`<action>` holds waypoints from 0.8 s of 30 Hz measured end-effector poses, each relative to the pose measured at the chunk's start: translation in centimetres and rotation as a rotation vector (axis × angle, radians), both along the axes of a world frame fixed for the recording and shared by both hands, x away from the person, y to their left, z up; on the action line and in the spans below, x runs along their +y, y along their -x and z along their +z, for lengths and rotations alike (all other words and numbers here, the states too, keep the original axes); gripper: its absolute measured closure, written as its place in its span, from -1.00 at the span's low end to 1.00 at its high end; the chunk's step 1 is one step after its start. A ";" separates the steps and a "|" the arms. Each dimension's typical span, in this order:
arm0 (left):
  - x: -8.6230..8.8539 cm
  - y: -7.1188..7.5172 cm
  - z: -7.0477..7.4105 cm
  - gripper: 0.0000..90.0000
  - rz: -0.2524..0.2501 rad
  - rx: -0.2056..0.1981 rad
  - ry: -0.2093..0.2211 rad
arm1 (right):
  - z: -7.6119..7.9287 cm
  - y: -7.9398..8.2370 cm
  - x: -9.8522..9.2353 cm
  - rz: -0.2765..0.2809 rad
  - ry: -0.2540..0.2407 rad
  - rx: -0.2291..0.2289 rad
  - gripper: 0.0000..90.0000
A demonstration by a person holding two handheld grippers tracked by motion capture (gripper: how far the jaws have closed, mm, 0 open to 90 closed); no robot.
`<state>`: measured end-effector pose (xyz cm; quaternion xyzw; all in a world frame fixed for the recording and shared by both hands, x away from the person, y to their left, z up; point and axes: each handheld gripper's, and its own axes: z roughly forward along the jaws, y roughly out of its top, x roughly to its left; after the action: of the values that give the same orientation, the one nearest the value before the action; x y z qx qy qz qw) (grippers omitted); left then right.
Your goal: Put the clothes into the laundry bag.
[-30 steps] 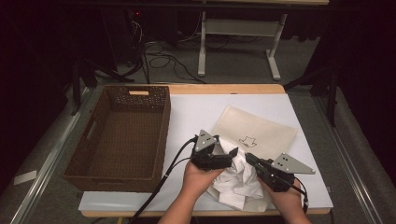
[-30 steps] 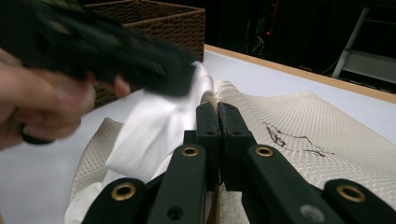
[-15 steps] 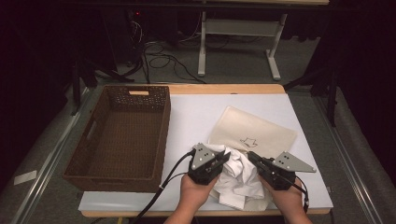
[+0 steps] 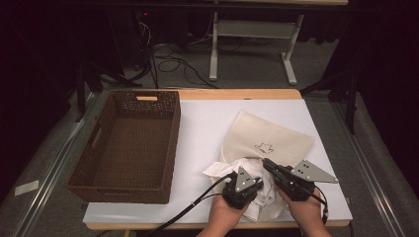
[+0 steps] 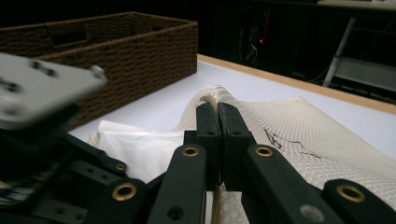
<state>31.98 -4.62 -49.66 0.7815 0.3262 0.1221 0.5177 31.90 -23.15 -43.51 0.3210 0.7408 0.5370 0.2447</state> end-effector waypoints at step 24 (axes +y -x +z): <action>9.7 -0.9 0.6 -0.41 0.285 -0.066 0.032 | -0.5 0.1 -0.5 -0.009 0.015 0.005 1.00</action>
<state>32.88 5.07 -49.07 0.7145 0.4187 0.2148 0.5178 31.84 -23.65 -43.97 0.3236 0.7440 0.5295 0.2478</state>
